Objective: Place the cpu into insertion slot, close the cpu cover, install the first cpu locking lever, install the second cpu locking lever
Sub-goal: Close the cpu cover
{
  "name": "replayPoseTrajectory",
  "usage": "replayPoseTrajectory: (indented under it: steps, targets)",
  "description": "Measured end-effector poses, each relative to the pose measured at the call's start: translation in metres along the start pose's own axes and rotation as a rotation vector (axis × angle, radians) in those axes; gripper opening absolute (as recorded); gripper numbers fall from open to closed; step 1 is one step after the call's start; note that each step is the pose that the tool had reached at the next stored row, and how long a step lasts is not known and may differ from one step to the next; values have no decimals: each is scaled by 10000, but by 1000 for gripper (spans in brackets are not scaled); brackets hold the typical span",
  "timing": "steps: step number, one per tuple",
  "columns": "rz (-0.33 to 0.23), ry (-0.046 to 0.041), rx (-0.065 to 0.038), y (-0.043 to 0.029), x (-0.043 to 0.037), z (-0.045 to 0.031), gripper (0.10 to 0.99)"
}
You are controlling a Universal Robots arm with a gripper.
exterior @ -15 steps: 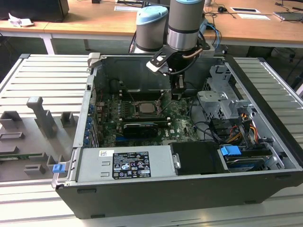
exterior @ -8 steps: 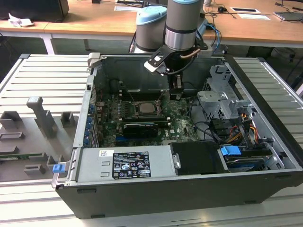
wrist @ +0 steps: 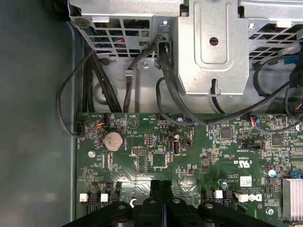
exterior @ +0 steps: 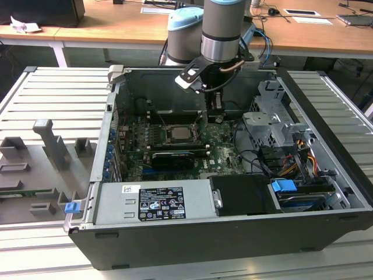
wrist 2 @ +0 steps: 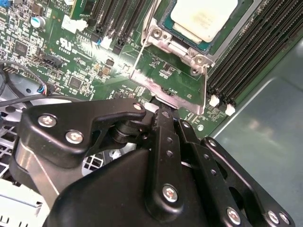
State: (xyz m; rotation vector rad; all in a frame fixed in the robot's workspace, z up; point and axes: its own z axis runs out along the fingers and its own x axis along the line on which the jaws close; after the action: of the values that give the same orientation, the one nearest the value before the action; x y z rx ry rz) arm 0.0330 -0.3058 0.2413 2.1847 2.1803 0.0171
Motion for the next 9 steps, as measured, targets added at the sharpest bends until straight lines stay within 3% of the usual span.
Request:
replayPoseTrajectory:
  steps: [9]
  targets:
    - [0,0,0,-69,0,-3,106]
